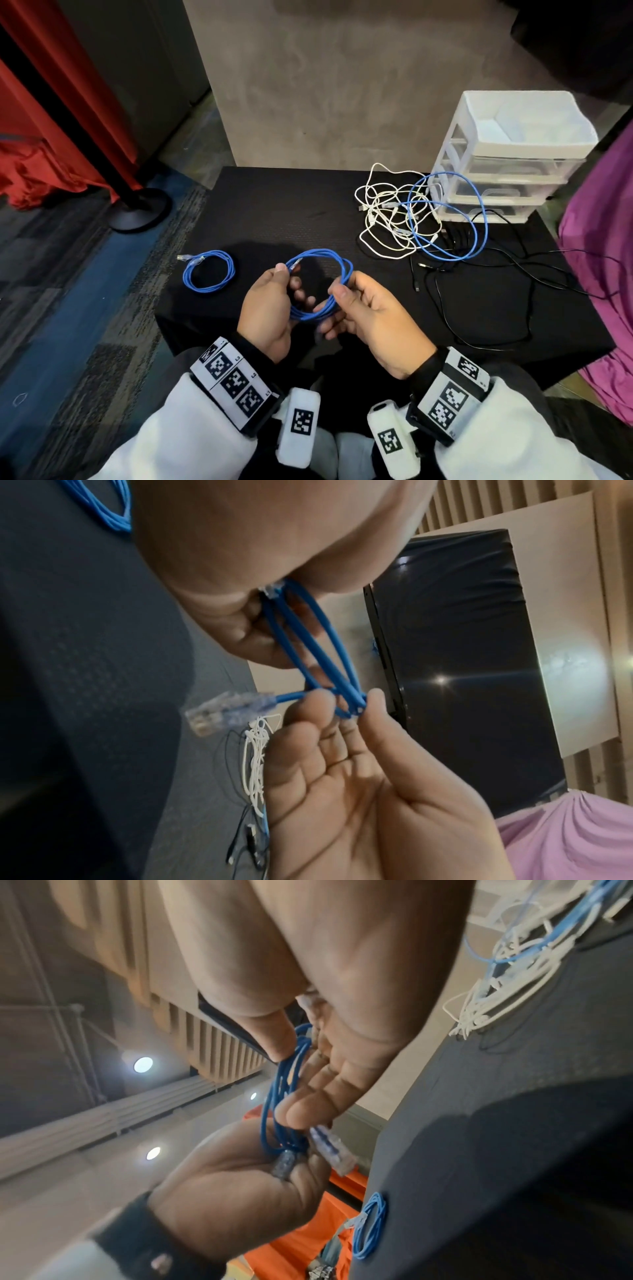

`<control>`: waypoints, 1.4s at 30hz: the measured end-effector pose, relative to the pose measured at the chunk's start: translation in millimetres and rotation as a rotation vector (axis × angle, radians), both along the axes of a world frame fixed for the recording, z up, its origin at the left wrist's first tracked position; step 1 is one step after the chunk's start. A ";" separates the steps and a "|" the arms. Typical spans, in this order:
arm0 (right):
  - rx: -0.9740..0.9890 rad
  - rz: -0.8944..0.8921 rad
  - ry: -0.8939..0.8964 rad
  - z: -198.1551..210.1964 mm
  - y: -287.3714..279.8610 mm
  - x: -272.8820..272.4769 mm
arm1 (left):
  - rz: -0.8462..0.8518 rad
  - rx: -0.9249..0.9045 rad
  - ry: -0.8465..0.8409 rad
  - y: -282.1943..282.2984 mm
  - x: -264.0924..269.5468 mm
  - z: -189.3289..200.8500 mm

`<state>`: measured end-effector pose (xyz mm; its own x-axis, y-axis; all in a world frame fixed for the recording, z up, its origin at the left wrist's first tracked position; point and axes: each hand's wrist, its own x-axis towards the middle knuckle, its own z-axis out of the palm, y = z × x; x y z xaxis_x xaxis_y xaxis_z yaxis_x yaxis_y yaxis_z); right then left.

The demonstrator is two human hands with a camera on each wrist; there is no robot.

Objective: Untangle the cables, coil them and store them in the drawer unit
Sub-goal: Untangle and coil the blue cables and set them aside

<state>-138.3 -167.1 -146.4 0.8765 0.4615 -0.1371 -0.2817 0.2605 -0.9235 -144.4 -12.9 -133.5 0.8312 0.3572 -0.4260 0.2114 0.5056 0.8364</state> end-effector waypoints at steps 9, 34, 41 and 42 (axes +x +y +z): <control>-0.096 -0.115 0.072 -6.4 -6.2 14.0 | -0.149 0.003 0.001 8.4 -5.6 -3.2; -0.653 -0.271 -0.365 -22.7 -76.3 72.8 | 0.168 0.229 0.200 155.3 29.8 -47.0; -0.743 -0.516 -0.505 0.5 -116.8 87.7 | 0.190 0.270 0.273 164.7 35.7 -52.1; -0.774 -0.569 -0.533 4.3 -124.5 91.8 | 0.202 0.286 0.266 162.9 33.6 -52.8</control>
